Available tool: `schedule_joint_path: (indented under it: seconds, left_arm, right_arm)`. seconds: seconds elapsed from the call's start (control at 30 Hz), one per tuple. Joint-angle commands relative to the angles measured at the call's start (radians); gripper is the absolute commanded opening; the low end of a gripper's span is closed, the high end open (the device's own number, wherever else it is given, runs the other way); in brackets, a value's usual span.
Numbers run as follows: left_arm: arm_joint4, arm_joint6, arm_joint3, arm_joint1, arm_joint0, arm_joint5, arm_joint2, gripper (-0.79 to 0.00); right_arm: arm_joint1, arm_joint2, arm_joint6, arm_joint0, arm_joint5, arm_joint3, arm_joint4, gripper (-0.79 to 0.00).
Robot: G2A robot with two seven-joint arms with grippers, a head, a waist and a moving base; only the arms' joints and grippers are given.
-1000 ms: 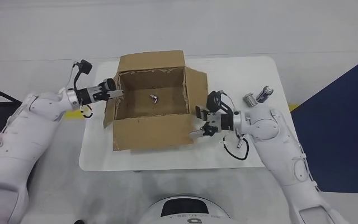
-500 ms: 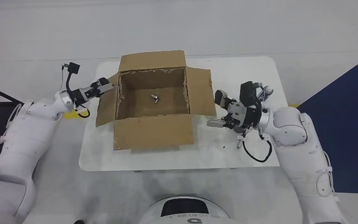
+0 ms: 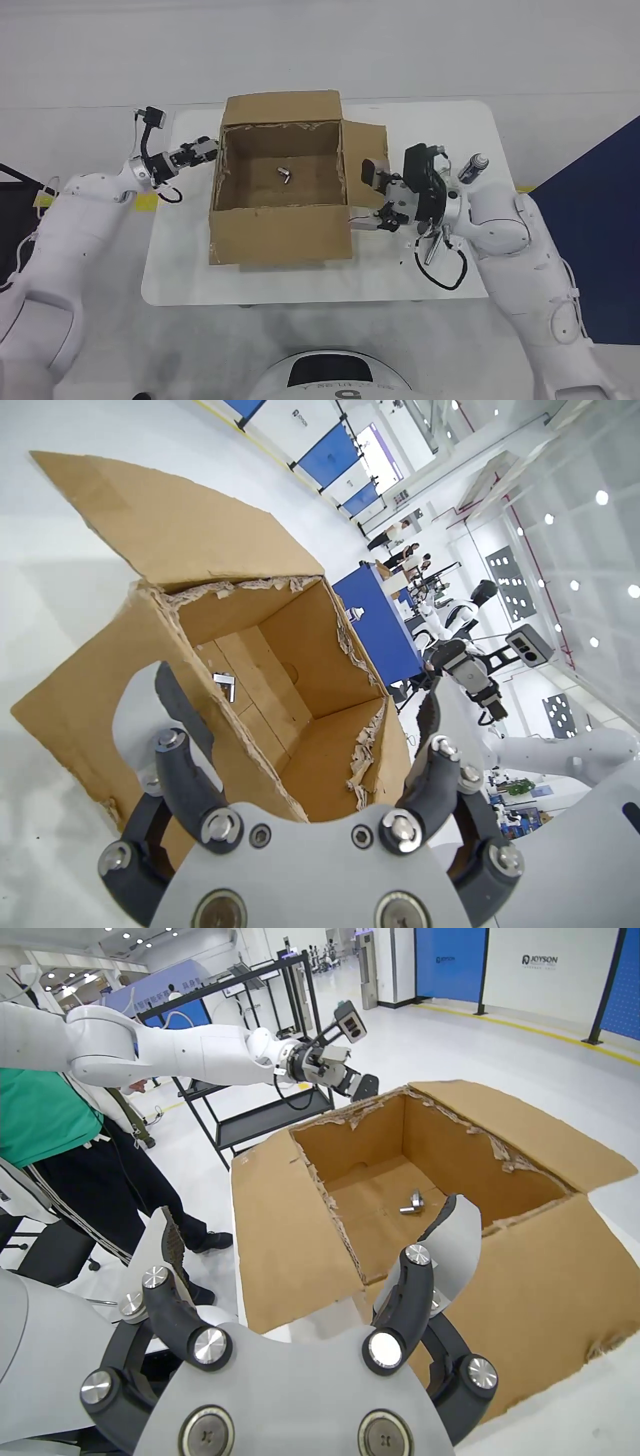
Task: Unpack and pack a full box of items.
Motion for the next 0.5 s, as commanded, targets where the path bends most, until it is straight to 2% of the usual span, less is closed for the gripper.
schedule_joint_path:
  seconds: [0.0, 0.17, 0.23, 0.3, 0.47]
  left_arm:
    - [-0.016, -0.006, 0.027, -0.010, -0.011, 0.006, 0.008, 0.000]
    - [-0.022, -0.008, 0.043, -0.015, -0.017, 0.008, 0.011, 0.000]
    - [-0.022, -0.008, 0.043, -0.015, -0.017, 0.008, 0.011, 0.000]
    - [-0.022, -0.008, 0.043, -0.015, -0.017, 0.008, 0.011, 0.000]
    - [-0.022, -0.008, 0.043, -0.015, -0.017, 0.008, 0.011, 0.000]
  right_arm:
    - [0.000, 0.001, 0.002, -0.001, 0.001, 0.000, 0.001, 0.000]
    - [-0.001, -0.001, -0.012, -0.002, 0.004, -0.004, 0.006, 0.000]
    - [-0.004, -0.040, -0.015, 0.028, 0.004, -0.009, 0.011, 0.000]
    - [-0.013, -0.112, 0.036, 0.114, 0.058, 0.011, -0.036, 0.000]
    - [-0.073, -0.374, 0.091, 0.396, 0.168, 0.199, -0.053, 0.000]
